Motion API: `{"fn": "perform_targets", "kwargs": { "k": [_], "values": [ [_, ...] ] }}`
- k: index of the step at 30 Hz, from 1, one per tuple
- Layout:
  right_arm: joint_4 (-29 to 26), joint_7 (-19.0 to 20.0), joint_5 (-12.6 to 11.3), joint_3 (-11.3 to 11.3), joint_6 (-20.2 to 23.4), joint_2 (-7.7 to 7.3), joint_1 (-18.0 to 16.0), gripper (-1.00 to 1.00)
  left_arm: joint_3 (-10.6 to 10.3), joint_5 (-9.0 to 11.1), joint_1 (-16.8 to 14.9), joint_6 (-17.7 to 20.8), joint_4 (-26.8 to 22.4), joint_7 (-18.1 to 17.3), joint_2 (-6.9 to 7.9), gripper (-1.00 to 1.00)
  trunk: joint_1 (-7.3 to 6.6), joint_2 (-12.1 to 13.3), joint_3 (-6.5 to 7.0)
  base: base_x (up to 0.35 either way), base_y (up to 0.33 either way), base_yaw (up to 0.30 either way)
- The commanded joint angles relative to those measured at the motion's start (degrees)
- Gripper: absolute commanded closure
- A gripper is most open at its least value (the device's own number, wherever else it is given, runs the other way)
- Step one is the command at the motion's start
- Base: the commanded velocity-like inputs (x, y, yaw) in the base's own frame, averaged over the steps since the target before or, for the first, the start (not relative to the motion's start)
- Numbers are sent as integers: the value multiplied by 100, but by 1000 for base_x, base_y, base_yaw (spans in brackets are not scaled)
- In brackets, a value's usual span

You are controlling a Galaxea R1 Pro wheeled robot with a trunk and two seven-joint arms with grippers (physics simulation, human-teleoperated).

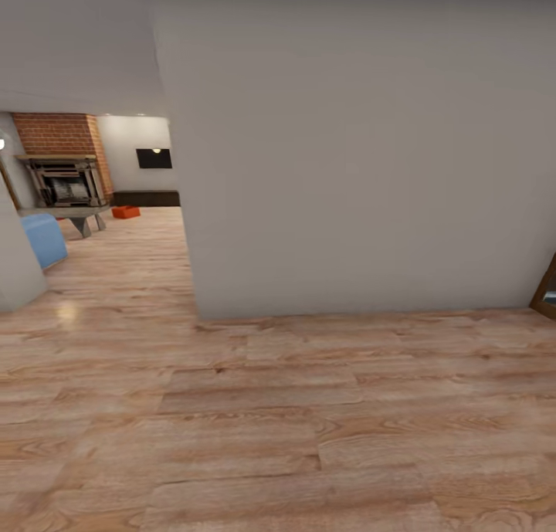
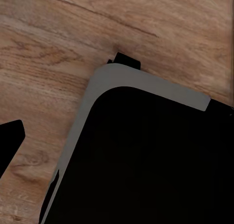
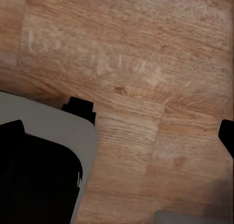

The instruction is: Move the two storage containers from the living room to the garage. In the garage, place one container on the floor and stack the other container on top of it (either order is fine).

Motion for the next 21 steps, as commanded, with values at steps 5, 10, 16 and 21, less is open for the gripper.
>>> {"fn": "perform_targets", "kwargs": {
  "k": [5,10,16,21],
  "values": [
    [18,-6,-58,41,-59,-17,-6,-100,29,-5,-1,53,-44,17,5,-100,3,-3,-6,326,0,262],
    [18,-12,-52,43,-52,-21,-6,-100,28,-5,-1,72,-85,19,10,-100,3,-3,-6,326,0,272],
    [18,-13,-51,43,-51,-21,-6,-100,30,-5,-1,62,-96,19,12,-100,3,-3,-6,326,0,273],
    [18,-13,-51,44,-33,-14,-6,-100,30,-5,-1,47,-75,19,12,-100,3,-3,-6,326,0,273]
  ]
}}
